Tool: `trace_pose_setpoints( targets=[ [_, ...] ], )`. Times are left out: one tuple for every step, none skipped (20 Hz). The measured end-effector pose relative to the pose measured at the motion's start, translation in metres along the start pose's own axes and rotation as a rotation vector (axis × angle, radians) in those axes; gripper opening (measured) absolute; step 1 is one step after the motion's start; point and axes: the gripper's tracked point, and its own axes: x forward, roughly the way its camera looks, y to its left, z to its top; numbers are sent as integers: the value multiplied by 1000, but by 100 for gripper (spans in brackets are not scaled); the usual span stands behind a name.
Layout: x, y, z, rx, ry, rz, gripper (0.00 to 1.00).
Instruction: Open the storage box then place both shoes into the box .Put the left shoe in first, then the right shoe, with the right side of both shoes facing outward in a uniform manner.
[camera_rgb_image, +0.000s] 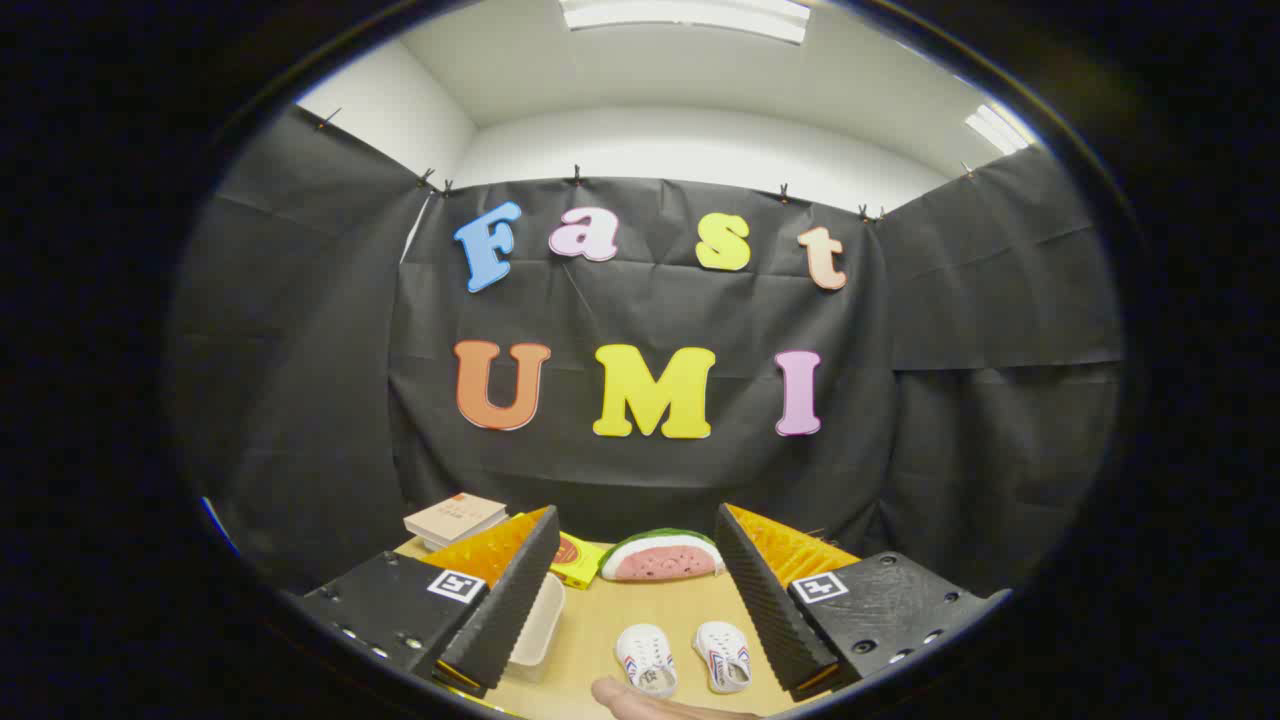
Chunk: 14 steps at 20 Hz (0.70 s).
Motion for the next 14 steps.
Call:
trace_pose_setpoints(
  targets=[
    [0, -2, 0, 2, 2, 4, 95],
    [0, -5, 2, 5, 2, 11, 95],
    [0, -8, 4, 7, 1, 11, 95],
    [1, -13, 8, 10, -3, 7, 95],
    [2, -15, 11, 16, -9, 7, 95],
    [2, -17, 13, 19, -12, 8, 95],
    [3, -21, 14, 18, -19, 1, 95],
    [4, -25, 16, 15, -20, -2, 95],
    [6, -26, 15, 17, -23, -2, 95],
    [7, -28, 16, 18, -22, -7, 95],
    [11, -32, 14, 26, -17, -10, 95],
    [13, -32, 13, 37, -8, -5, 95],
    [16, -34, 11, 42, 1, -9, 95],
    [18, -36, 12, 47, 3, -9, 95]
  ],
)
